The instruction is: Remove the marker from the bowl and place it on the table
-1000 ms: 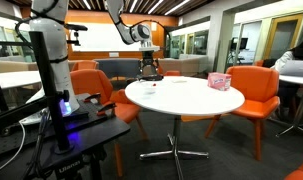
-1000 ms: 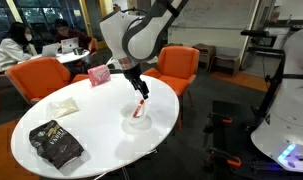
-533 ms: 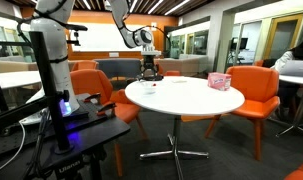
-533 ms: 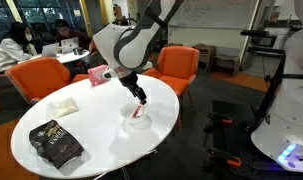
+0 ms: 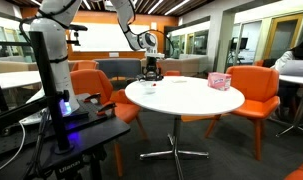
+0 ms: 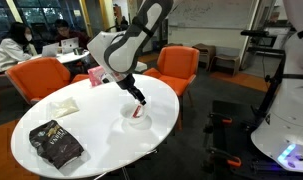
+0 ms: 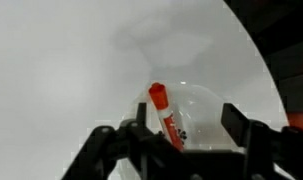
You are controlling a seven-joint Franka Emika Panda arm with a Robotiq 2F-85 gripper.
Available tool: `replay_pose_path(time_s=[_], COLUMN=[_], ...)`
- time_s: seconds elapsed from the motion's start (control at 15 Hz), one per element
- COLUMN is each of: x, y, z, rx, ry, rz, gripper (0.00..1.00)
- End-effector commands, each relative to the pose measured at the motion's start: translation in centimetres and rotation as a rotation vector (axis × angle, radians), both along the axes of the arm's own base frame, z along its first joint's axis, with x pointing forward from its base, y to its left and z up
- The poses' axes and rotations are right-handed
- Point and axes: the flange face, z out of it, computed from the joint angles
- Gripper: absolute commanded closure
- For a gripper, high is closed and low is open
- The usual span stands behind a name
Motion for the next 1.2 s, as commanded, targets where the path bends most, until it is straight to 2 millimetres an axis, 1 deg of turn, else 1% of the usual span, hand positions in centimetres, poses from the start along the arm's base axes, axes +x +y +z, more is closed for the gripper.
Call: replay_pose_path(time_s=[0.0,0.2,0.27,0.4,0.6,0.8,0.87,0.93,1.0,1.07,1.13], x=[1.2,1.7,1.8,2.1,2.3,2.5,2.5,2.5,2.5,2.5,2.5], y=[0.1,0.2,0.2,0.4,0.7,1.2,1.3,1.4,1.5,1.6,1.7], z=[-0.9,-2.0,-2.4,-2.9,-3.5,-3.9,-4.0,-4.1,-4.2,-4.3,-4.4], rx=[-0.018,-0.054,-0.067,-0.086,-0.133,-0.174,-0.186,-0.195,-0.201,-0.207,-0.214], ry=[0.064,0.083,0.09,0.101,0.104,0.094,0.092,0.092,0.092,0.088,0.086], rz=[-0.003,-0.006,-0.007,0.0,0.032,0.057,0.063,0.068,0.075,0.082,0.093], gripper=[0.21,0.26,0.25,0.29,0.3,0.39,0.46,0.45,0.53,0.69,0.72])
